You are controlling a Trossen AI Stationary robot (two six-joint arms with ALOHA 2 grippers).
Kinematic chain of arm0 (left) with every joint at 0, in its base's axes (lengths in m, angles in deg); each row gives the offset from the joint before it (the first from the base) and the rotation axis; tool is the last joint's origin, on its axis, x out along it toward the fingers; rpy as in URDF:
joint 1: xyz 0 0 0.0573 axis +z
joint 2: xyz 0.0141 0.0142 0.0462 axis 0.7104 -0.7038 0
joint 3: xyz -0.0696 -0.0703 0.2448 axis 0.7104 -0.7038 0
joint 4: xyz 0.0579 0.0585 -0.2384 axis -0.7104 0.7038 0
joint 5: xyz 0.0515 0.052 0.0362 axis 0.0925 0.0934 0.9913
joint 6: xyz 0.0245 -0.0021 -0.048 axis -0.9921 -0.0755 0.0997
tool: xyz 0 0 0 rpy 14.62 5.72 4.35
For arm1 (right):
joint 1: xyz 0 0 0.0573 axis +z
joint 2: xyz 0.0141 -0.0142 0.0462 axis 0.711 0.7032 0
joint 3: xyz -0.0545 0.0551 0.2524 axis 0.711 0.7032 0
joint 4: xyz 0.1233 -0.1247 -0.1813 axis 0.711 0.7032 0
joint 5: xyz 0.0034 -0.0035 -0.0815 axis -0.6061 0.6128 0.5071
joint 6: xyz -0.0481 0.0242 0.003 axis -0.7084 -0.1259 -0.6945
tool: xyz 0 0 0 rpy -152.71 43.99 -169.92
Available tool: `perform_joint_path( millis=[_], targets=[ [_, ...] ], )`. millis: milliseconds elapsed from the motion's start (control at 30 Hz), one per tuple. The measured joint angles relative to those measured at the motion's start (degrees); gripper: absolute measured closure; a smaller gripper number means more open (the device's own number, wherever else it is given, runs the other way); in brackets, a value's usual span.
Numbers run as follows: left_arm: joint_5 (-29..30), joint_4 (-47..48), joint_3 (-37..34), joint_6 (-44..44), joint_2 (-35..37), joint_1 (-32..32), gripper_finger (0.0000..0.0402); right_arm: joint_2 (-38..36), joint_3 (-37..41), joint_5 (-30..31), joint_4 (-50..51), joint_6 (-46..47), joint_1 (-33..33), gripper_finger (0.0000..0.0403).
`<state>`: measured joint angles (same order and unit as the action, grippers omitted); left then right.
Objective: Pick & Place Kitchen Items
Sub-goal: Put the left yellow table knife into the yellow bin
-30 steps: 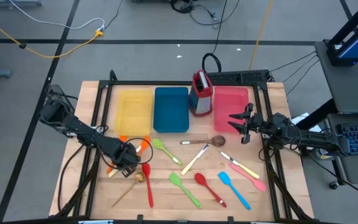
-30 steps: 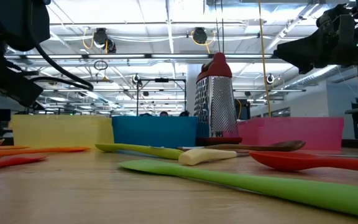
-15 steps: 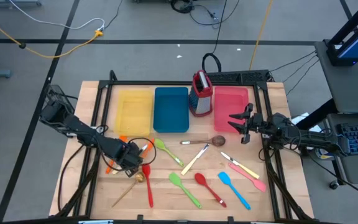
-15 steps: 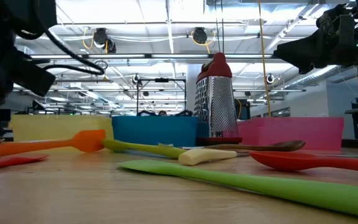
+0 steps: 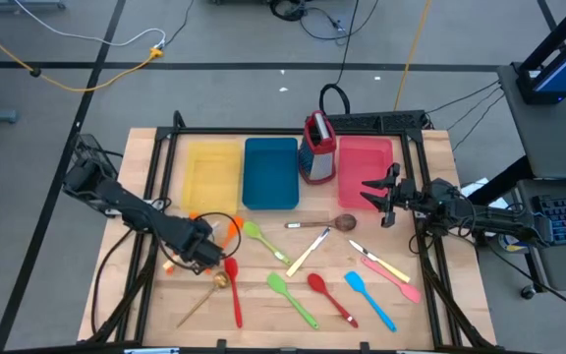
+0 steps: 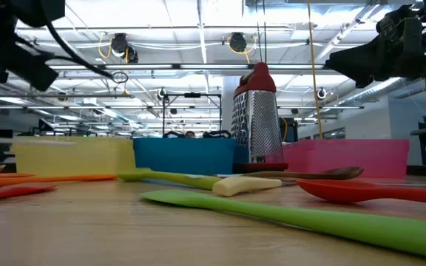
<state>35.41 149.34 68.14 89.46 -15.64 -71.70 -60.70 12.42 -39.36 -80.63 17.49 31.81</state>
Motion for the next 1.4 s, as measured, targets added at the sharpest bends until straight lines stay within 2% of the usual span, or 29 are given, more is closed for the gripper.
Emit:
perform_joint_path(
  millis=[133, 300, 433, 600, 800, 1000, 1133, 1233, 1400],
  targets=[
    [3.1, 3.9, 4.9, -2.2, 0.0, 0.9, 0.0348, 0.0, 0.0, 0.0, 0.0, 0.0, 0.0, 0.0261],
    [9.9, 10.3, 9.9, -5.4, 0.0, 3.8, 0.0352, 0.0, 0.0, 0.0, 0.0, 0.0, 0.0, 0.0261],
    [14.3, 12.0, 11.9, -11.7, 0.1, 7.2, 0.0340, 0.0, 0.0, 0.0, 0.0, 0.0, 0.0, 0.0261],
    [16.7, 12.1, 12.1, -20.5, 0.1, 13.9, 0.0342, 0.0, 0.0, 0.0, 0.0, 0.0, 0.0, 0.0261],
    [22.2, 11.2, 12.1, -29.8, 0.1, 25.2, 0.0346, 0.0, 0.0, 0.0, 0.0, 0.0, 0.0, 0.0261],
    [23.0, 6.3, 12.1, -34.1, 0.1, 37.7, 0.0337, 0.0, 0.0, 0.0, 0.0, 0.0, 0.0, 0.0261],
    [19.0, -0.6, 12.0, -37.5, 0.1, 44.9, 0.0336, 0.0, 0.0, 0.0, 0.0, 0.0, 0.0, 0.0261],
    [18.3, -5.0, 11.2, -41.4, 0.1, 48.3, 0.0336, 0.0, 0.0, 0.0, 0.0, 0.0, 0.0, 0.0261],
    [17.3, -8.7, 9.1, -41.5, 0.1, 51.8, 0.0335, 0.0, 0.0, 0.0, 0.0, 0.0, 0.0, 0.0261]
  ],
)
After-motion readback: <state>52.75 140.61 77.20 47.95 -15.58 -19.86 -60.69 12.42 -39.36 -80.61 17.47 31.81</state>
